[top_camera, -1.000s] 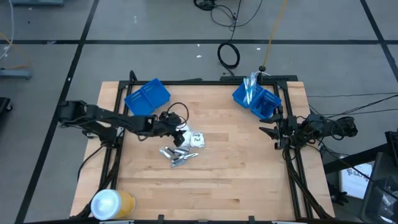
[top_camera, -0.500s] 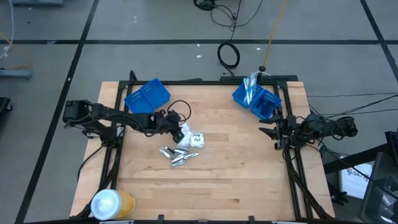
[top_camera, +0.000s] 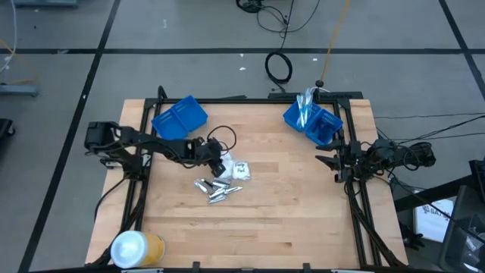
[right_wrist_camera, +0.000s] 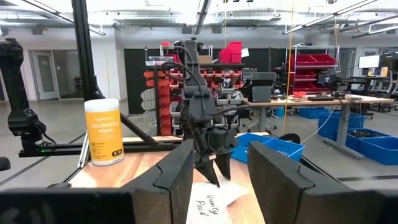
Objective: Pick & Place Travel size toiletries
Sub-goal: Put the transparent cotton pack into the middle left blue basket
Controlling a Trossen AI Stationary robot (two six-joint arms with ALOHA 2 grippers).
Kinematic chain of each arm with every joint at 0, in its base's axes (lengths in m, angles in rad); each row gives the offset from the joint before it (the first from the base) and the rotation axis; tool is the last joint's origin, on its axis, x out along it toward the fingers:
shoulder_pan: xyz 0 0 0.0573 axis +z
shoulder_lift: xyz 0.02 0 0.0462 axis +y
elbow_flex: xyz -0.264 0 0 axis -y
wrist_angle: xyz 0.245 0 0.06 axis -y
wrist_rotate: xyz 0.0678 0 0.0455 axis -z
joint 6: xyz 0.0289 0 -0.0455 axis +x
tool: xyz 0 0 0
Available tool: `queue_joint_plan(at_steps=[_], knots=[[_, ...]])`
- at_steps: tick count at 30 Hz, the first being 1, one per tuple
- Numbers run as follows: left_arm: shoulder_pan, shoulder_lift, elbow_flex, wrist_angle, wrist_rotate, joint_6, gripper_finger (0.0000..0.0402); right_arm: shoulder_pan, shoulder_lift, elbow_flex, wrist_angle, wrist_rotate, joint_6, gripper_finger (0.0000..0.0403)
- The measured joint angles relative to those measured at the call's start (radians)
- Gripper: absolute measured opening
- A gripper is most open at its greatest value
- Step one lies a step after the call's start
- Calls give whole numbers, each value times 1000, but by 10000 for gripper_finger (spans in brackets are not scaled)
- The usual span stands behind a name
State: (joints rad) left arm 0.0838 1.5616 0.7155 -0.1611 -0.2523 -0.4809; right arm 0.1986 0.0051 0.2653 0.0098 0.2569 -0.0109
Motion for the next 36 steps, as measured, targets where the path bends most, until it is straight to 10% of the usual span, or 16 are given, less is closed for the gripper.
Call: queue_joint_plan(at_steps=[6,16,36], knots=[[2,1,0,2,0,2,167,0,0,0,0,0,0,139],[2,0,0,8,0,4,9,0,0,0,-2,1,0,139],[31,-404,0,-55,-305,54,2,0,0,0,-14,3,3,139]])
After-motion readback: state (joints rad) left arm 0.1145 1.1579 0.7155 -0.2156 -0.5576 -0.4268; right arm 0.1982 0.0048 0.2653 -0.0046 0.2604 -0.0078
